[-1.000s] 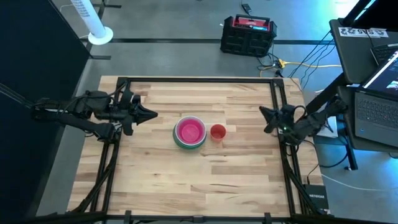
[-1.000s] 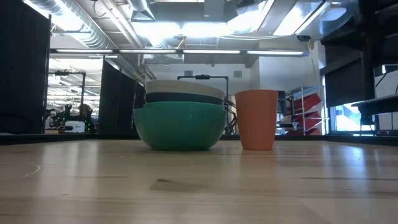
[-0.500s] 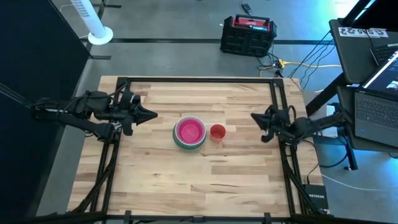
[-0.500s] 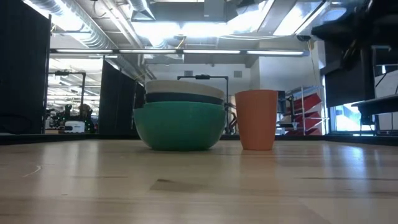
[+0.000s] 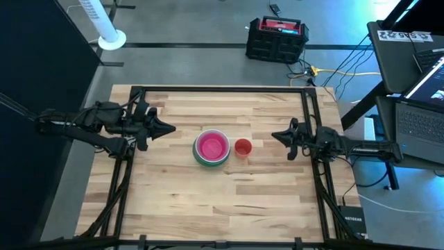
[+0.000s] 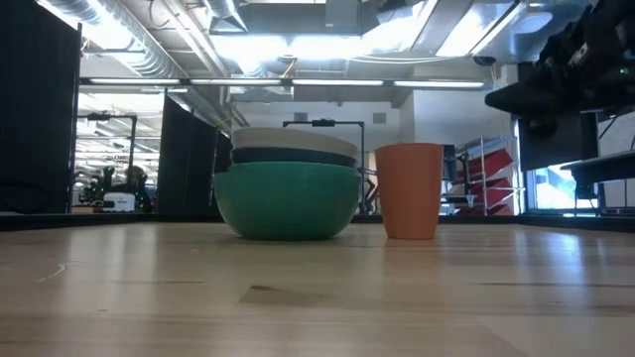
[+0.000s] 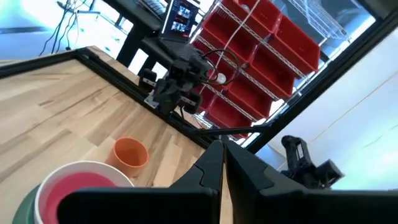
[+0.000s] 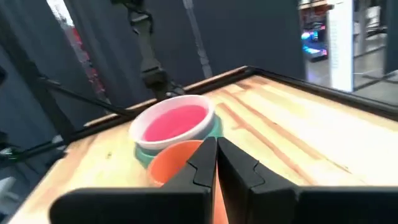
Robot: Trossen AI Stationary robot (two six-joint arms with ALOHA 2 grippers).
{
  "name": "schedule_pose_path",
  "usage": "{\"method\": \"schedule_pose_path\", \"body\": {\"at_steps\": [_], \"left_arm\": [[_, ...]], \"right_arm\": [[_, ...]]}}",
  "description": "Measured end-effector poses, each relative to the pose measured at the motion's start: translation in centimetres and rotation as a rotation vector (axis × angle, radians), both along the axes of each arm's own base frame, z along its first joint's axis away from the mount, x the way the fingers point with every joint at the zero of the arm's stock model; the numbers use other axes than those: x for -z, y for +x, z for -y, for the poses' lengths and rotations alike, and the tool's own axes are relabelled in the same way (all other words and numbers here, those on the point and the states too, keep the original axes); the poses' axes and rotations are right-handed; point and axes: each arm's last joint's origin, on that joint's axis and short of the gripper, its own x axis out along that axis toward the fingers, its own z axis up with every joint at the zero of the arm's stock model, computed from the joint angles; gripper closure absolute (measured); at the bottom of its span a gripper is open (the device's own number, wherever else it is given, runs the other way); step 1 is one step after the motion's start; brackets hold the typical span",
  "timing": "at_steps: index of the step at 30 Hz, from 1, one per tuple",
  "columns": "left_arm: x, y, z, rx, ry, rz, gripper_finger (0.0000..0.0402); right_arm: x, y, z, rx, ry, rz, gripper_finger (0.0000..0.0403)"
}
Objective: Nest bowls inside each other
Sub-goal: Return to Home Position
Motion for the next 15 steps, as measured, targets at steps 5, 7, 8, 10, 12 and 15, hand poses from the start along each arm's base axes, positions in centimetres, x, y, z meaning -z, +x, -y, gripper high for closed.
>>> {"method": "schedule_pose_path", "body": {"at_steps": [5, 7, 8, 10, 12, 15], "left_arm": [[-0.4, 0.0, 0.1, 0.009, 0.009, 0.036, 0.0402], [-0.5, 0.0, 0.2, 0.015, 0.034, 0.053, 0.0402], [-0.6, 0.0, 0.2, 0.016, 0.045, 0.060, 0.0402], [-0.6, 0.0, 0.2, 0.017, 0.048, 0.064, 0.0402], [-0.6, 0.0, 0.2, 0.017, 0.047, 0.064, 0.0402], [-0.6, 0.0, 0.2, 0.016, 0.047, 0.064, 0.0402]], "right_arm": [[-0.9, -0.2, 0.4, 0.077, -0.040, 0.085, 0.0403], [-1.2, -0.2, 0.4, 0.080, -0.052, 0.111, 0.0403], [-1.3, -0.3, 0.4, 0.079, -0.054, 0.121, 0.0403], [-1.5, -0.4, 0.4, 0.080, -0.056, 0.147, 0.0403], [-2.2, -0.6, 0.4, 0.084, -0.073, 0.217, 0.0403], [-3.4, -1.3, 0.3, 0.100, -0.121, 0.344, 0.0403]]}}
